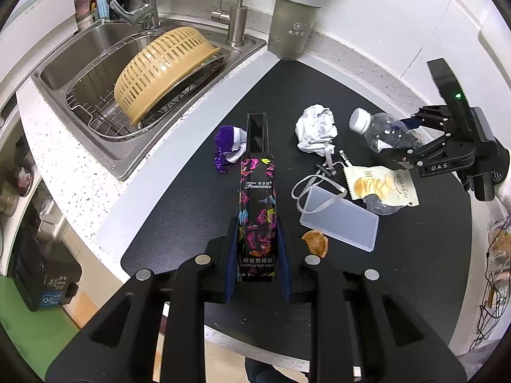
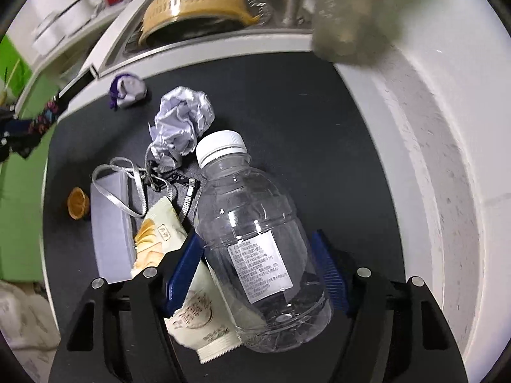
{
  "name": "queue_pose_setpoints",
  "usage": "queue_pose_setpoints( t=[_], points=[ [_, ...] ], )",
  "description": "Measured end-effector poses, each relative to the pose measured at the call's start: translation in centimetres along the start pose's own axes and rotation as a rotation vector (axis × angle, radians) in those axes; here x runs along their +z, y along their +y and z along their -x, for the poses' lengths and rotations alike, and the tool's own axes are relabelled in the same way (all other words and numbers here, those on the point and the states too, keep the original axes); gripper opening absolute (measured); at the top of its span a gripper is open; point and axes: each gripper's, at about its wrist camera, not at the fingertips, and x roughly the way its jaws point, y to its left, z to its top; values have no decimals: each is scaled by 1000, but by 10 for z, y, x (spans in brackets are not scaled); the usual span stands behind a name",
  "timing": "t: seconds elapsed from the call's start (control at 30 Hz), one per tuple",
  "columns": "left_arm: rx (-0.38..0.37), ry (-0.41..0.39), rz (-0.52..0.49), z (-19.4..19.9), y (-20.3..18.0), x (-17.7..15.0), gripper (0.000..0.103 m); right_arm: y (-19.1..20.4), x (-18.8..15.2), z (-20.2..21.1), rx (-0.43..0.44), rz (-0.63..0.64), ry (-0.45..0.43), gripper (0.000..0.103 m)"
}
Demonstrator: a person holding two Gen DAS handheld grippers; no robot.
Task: Collect trash
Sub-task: 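Grasp the patterned spray bottle with the left tool while the right tool grasps the water bottle, then carry the spray bottle and water bottle over the pink wastebasket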
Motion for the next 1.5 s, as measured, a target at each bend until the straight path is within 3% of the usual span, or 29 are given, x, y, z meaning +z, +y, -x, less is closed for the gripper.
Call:
queue_pose_setpoints(
  t=[0.17,0.33,0.53,0.73,0.97,1.17,1.27,1.5],
  points=[
    [-13,-15,-5,13,-2,-7,22,11,-12,38,4,-55,-96,67],
    [-9,-34,3,33,5,-23,22,57,-21,79,23,-59,-201,67],
    [31,-67,47,69,26,-61,22,125,-26,104,83,-49,-286,67],
    [95,-76,151,104,69,-125,22,207,-20,100,183,18,-308,67],
    [155,-56,316,121,129,-204,22,303,6,65,291,120,-265,67],
    [175,-27,440,100,177,-268,22,381,20,-2,312,200,-168,67],
    [173,4,485,66,199,-296,22,405,22,-46,314,216,-116,67],
    [132,92,578,-52,252,-371,22,448,13,-156,297,246,-21,67]
  ],
)
